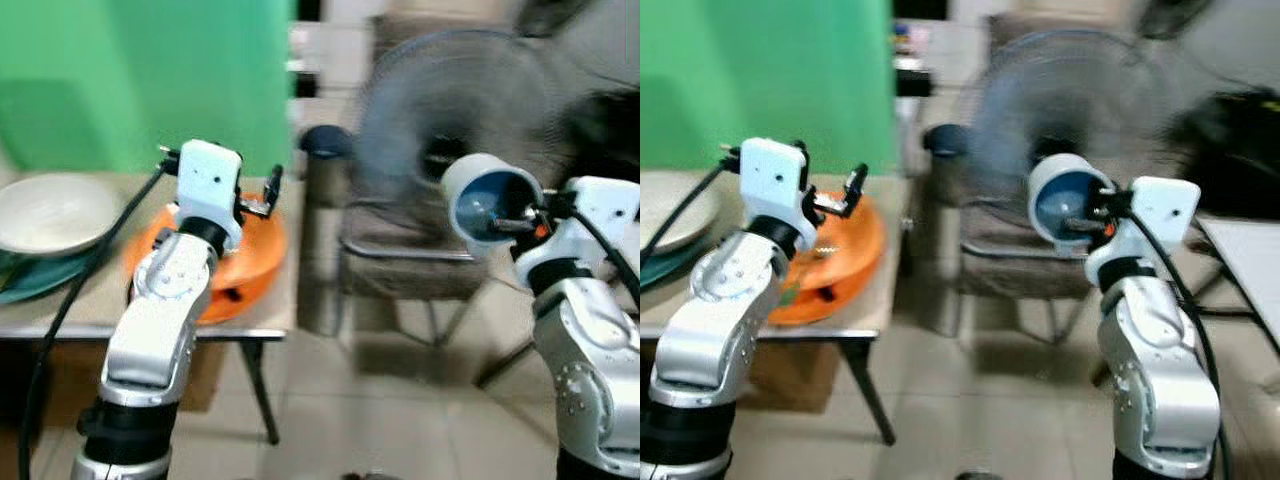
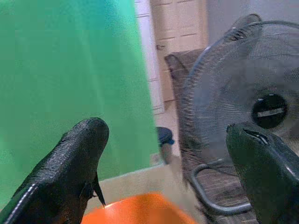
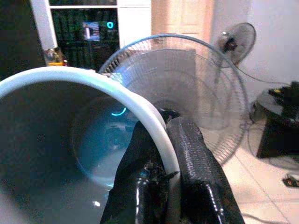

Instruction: Setting the table

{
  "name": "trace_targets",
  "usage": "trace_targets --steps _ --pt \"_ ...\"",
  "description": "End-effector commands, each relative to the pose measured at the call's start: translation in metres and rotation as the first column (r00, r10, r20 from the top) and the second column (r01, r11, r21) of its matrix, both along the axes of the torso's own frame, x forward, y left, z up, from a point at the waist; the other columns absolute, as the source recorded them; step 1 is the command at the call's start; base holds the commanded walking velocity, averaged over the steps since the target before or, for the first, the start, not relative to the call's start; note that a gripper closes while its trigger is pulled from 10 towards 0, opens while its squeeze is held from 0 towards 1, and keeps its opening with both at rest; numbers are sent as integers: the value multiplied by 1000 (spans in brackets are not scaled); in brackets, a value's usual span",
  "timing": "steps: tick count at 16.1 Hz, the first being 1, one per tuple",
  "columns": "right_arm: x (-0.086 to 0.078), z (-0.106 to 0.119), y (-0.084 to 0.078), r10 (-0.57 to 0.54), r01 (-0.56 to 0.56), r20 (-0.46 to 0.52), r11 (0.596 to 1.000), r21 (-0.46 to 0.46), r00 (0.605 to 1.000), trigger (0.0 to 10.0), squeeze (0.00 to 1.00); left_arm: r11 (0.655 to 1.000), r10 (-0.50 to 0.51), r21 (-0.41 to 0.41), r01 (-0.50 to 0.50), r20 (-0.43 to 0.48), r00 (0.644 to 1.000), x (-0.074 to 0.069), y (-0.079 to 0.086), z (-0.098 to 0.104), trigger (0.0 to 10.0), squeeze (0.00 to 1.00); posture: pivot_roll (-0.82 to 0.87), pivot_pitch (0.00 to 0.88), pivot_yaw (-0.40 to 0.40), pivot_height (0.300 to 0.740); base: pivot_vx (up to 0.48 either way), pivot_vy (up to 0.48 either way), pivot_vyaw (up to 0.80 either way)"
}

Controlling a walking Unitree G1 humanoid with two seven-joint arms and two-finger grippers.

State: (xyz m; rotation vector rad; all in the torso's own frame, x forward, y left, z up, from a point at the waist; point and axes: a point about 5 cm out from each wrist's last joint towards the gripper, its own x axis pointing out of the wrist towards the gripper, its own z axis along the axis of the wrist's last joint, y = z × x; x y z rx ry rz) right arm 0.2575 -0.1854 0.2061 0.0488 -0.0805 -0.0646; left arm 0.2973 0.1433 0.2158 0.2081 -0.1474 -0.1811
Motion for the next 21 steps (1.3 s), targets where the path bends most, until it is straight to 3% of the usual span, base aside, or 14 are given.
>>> trace_targets --steps 1,3,5,6,11,14,16,17,21 --pt "-1 -2 -4 -21 20 -12 1000 -5 1000 10000 0 1000 4 -1 -4 -16 1000 3 -1 0 10000 0 43 0 -10 740 0 0 -738" --pt "-2 -4 -4 -29 29 -21 1000 -8 999 10000 0 999 -40 -25 40 -11 999 1 -3 -4 10000 0 42 0 -8 740 0 0 -738" --pt "-2 -8 -4 -47 46 -38 998 -46 998 10000 0 997 34 -69 -38 -54 998 1 5 -16 10000 0 43 0 -13 740 0 0 -744" --pt "-1 -12 -5 -64 60 -53 995 -78 997 10000 0 996 57 -64 -61 -71 996 0 11 -21 10000 0 46 0 -16 740 0 0 -744" --pt "1 -22 -2 -24 20 -133 999 -31 991 10000 0 998 64 -6 -64 -79 995 -5 16 -28 10000 0 59 0 -32 740 0 0 -751" --pt "2 -23 1 -35 34 -119 999 -9 992 10000 0 999 33 1 -33 -74 997 -6 14 -28 10000 0 60 0 -34 740 0 0 -737" --pt "2 -24 -2 -94 90 -43 992 -92 995 10000 0 999 -6 -34 3 -87 996 -6 13 -29 10000 0 59 0 -32 740 0 0 -759" --pt "2 -27 -2 -84 78 -55 991 -110 995 10000 0 999 -7 -41 3 -90 996 -6 14 -30 10000 0 53 0 -26 740 0 0 -800" --pt "1 -30 11 33 -35 -75 999 -24 997 10000 0 999 -5 -50 0 -96 995 -5 17 -30 10000 0 52 0 -23 740 319 0 -197"
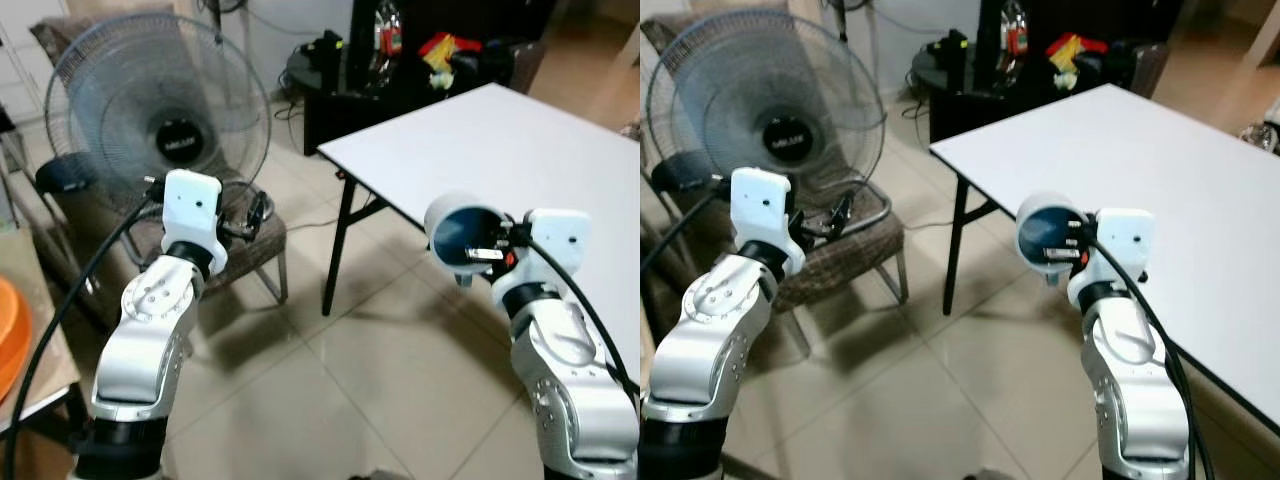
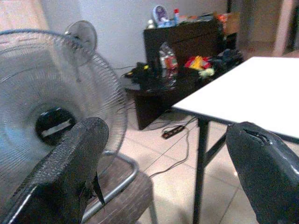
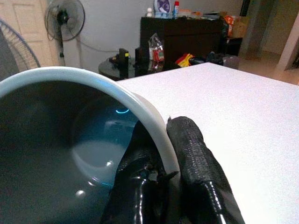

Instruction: Setting the table

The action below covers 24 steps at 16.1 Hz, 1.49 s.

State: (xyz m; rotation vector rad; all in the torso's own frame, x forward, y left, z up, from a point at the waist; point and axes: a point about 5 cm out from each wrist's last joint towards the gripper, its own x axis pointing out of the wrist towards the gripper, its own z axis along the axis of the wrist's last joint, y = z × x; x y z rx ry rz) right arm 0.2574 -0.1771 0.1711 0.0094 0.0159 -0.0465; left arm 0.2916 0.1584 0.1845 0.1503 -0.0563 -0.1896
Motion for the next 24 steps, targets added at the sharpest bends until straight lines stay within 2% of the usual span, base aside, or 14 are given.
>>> trace_targets --steps 1,6,14,19,21,24 --pt "2 6 5 29 -30 33 999 31 999 10000 0 1000 1 -3 -1 -3 1000 1 2 1 10000 0 51 0 -26 740 364 0 0" --pt "5 6 7 41 -40 48 999 -18 998 10000 0 1000 3 -11 -3 -10 1000 1 3 -1 10000 0 59 0 -39 740 377 0 0" --pt "11 3 8 49 -48 39 999 -8 998 10000 0 1000 19 -21 -19 -19 1000 1 6 -3 10000 0 67 0 -55 740 392 0 0" --pt "11 -1 6 38 -38 19 999 -13 999 10000 0 1000 -14 -16 14 -21 1000 2 0 -4 10000 0 55 0 -45 740 376 0 0" --pt "11 -1 6 36 -36 12 999 17 999 10000 0 1000 -20 -15 19 -21 1000 3 0 -3 10000 0 52 0 -40 740 379 0 -747" --pt "10 -2 5 29 -29 6 1000 7 1000 10000 0 1000 -26 -11 25 -23 999 3 0 -4 10000 0 52 0 -39 740 377 0 -800"
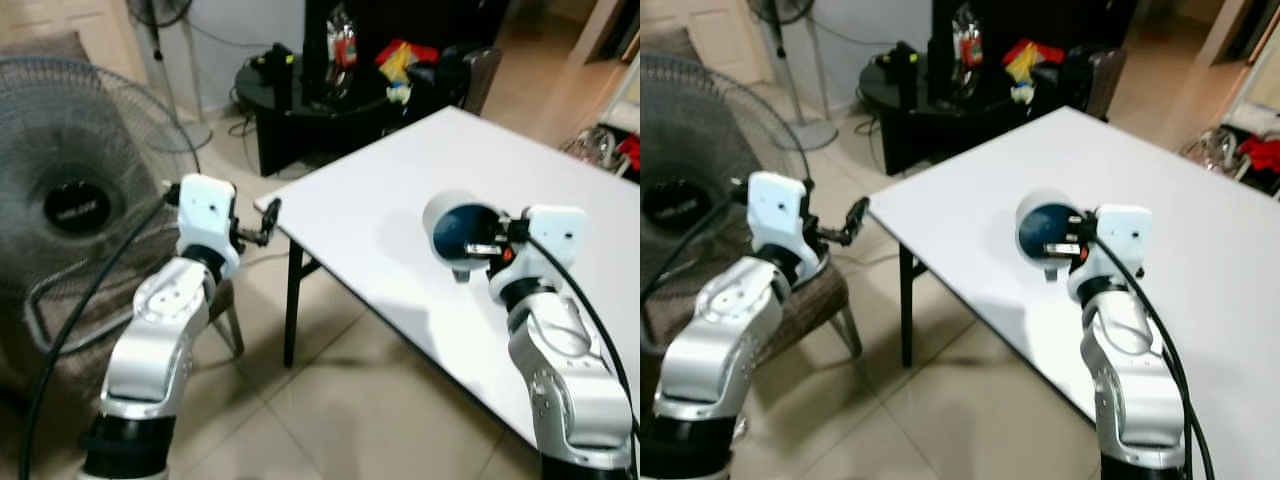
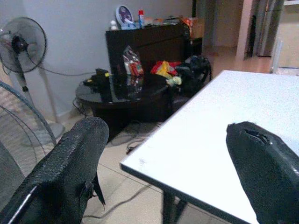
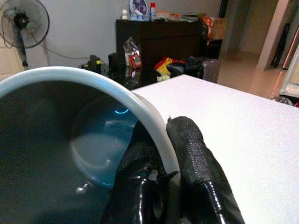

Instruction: Setting the table

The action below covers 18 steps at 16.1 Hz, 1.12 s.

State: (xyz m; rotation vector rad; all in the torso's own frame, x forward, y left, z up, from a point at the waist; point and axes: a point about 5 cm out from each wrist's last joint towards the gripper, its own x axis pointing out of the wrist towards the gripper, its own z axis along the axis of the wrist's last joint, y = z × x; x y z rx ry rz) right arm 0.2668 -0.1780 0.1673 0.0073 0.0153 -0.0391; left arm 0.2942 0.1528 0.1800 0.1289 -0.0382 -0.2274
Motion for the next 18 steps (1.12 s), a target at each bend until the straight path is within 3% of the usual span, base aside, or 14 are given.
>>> trace_targets --steps 1,11,18 --pt "1 1 6 21 -21 5 1000 8 1000 10000 0 1000 11 9 -11 -2 1000 1 5 1 10000 0 51 0 -37 740 375 0 -800" --pt "-2 -2 1 -14 14 -16 1000 27 1000 10000 0 1000 -9 21 9 1 1000 5 6 1 10000 0 41 0 -25 740 377 0 -76" --pt "-7 -2 -2 -41 42 -25 998 50 999 10000 0 999 -37 25 37 0 999 9 2 1 10000 0 21 0 -7 740 377 0 -771"
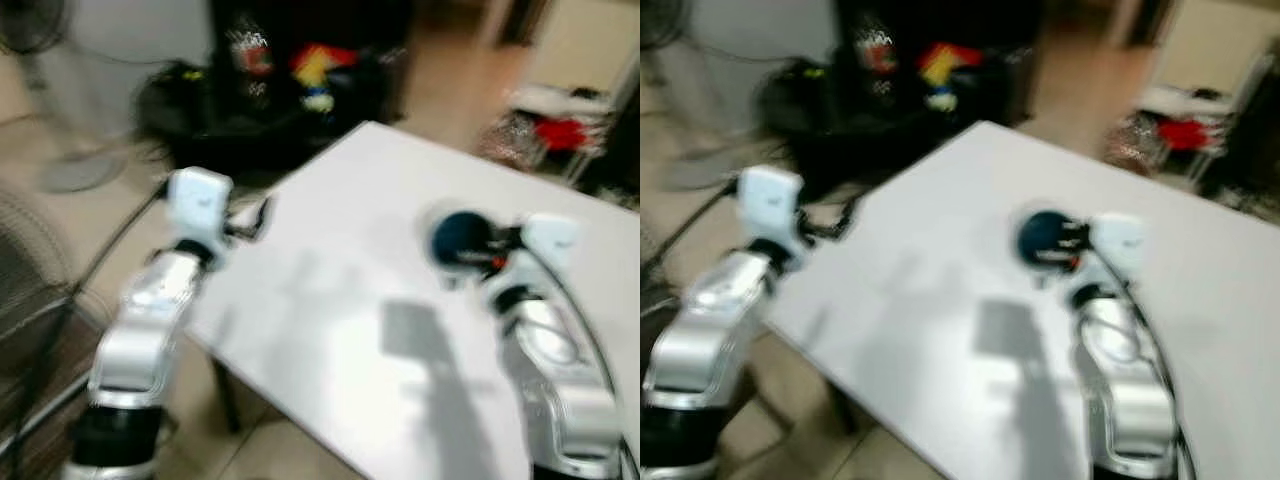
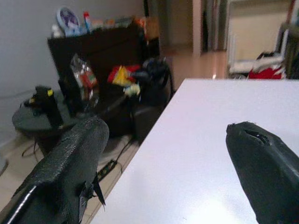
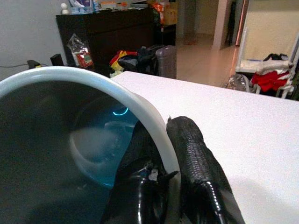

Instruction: Setting the table

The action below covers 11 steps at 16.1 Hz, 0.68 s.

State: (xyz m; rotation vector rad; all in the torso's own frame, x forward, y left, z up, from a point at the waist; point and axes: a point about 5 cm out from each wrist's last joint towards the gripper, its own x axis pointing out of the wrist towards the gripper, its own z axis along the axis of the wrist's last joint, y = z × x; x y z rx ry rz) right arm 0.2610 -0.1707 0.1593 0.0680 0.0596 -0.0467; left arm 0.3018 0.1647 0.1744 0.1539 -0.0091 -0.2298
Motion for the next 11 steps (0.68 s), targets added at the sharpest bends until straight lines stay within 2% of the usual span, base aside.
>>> trace_targets --steps 1,4,6,8,11 --pt "-1 6 -10 -39 39 17 999 -21 999 10000 0 999 -44 -2 44 25 999 2 -11 6 10000 0 21 0 -7 740 375 0 -769" --pt "-5 3 -8 -30 30 2 999 -36 1000 10000 0 999 -37 39 36 21 999 3 -15 2 10000 0 11 0 0 740 0 0 0" --pt "-5 2 -8 -24 24 -9 999 -38 1000 10000 0 999 -36 35 36 20 999 4 -15 2 10000 0 12 0 0 740 0 0 0" --pt "-6 0 -7 -23 23 -24 1000 -20 999 10000 0 999 -40 27 39 25 999 4 -14 3 10000 0 11 0 1 740 0 386 -406" --pt "-7 0 -7 -27 26 -33 1000 -10 999 10000 0 999 -34 34 33 27 999 5 -12 3 10000 0 10 0 6 740 0 458 -775"
